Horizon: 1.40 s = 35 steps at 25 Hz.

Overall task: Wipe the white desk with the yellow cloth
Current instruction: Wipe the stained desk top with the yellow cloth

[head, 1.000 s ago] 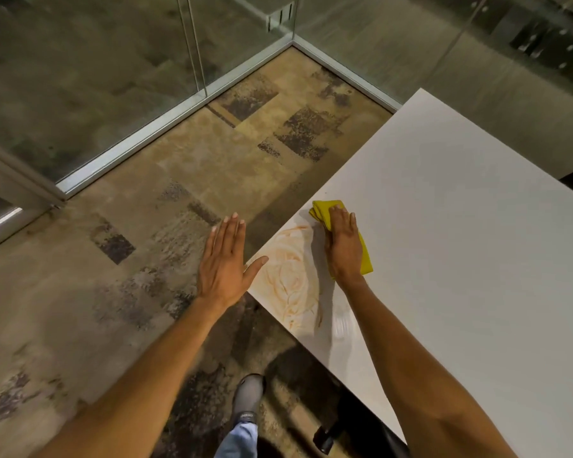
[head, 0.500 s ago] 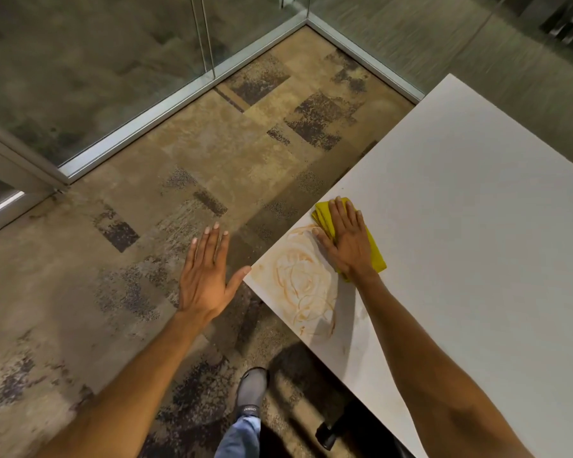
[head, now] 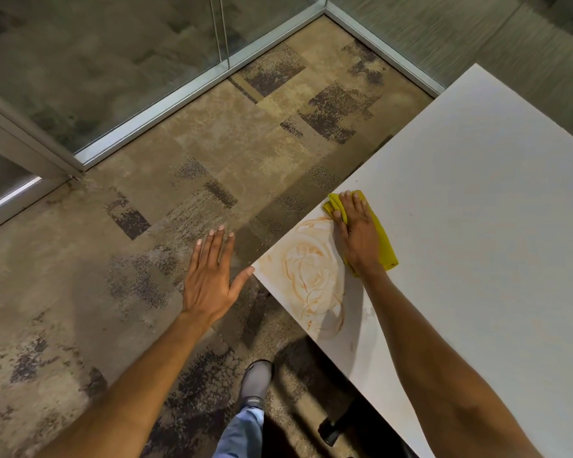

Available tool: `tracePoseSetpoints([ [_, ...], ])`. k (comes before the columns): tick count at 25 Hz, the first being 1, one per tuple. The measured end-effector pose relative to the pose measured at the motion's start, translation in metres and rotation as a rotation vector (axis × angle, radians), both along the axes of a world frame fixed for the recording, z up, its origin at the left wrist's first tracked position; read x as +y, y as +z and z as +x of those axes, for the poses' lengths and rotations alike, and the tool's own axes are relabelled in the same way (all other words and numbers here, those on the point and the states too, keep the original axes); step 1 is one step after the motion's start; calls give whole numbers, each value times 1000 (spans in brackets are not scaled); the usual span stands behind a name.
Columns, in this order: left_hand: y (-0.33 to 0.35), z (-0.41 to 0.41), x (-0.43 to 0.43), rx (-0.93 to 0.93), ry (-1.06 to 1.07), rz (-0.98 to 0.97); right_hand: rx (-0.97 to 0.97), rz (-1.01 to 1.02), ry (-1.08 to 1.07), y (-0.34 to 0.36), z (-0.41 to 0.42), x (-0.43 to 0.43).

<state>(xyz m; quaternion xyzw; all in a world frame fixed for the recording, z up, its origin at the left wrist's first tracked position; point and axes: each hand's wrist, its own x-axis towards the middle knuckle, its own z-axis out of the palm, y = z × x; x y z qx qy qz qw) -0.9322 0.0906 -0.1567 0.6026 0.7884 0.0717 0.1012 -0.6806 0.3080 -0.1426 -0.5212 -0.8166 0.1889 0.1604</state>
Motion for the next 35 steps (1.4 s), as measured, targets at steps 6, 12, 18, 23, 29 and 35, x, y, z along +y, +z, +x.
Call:
tracePoseSetpoints([
  [6,-3,4,-8,14,15,-1,45,-25,52,0,-6,-7],
  [12,-4,13,-12,8,17,-20,57,-22,146,-6,-26,-29],
  [18,3,19,-16,-9,38,19,59,0,302,-8,-60,-79],
  [23,9,24,-18,-2,50,47,23,3,400,-6,-69,-110],
  [29,17,26,-27,-27,78,74,5,-11,510,-4,-65,-126],
  [35,18,26,-45,-23,112,63,25,-37,585,-2,-53,-129],
])
